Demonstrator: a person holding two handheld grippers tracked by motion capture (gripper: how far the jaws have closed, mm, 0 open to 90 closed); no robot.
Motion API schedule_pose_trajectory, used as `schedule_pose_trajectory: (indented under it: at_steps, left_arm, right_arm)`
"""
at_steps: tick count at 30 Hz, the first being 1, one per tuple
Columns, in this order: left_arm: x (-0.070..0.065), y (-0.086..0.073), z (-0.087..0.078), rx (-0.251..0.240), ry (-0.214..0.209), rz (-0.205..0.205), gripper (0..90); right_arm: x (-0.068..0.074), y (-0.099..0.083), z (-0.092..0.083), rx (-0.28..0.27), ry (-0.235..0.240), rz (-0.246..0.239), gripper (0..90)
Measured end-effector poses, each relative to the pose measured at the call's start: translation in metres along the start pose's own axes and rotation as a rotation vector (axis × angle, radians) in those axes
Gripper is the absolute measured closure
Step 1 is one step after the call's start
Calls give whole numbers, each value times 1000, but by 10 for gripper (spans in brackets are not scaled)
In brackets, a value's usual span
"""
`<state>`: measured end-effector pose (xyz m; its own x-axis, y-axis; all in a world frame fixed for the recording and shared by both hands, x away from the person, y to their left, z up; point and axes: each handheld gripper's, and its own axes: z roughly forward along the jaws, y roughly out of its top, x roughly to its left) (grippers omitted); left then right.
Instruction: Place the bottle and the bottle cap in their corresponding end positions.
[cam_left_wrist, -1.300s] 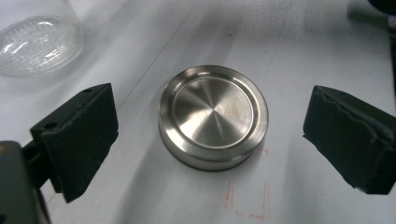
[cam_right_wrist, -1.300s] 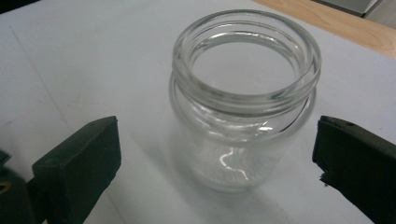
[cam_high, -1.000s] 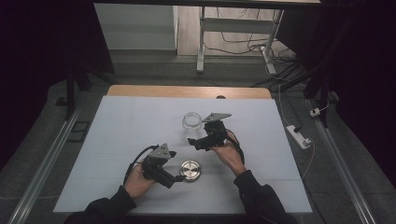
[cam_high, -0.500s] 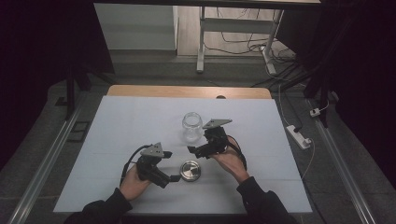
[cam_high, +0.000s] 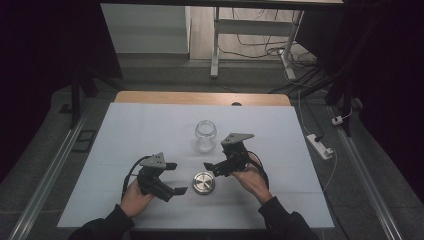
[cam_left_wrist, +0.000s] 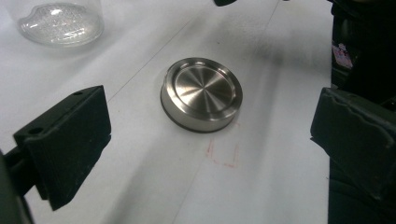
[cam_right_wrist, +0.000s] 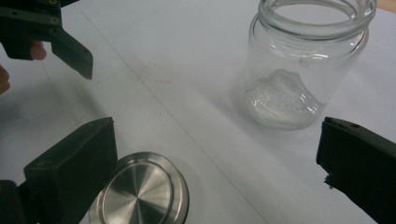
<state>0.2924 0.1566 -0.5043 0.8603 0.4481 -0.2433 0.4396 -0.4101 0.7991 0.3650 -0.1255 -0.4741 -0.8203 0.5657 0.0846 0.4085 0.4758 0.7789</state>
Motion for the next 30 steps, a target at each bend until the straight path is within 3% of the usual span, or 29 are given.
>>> schedule_pose_trajectory:
  at_steps: [13, 19, 30]
  left_arm:
    - [-7, -17, -22, 0, 2, -25, 0]
    - [-12, -25, -31, 18, 31, -22, 0]
    - [-16, -40, -56, -17, 82, -52, 0]
  right_arm:
    - [12, -14, -23, -2, -11, -28, 0]
    - [16, -21, -31, -7, -8, -35, 0]
    - [21, -35, -47, -7, -20, -42, 0]
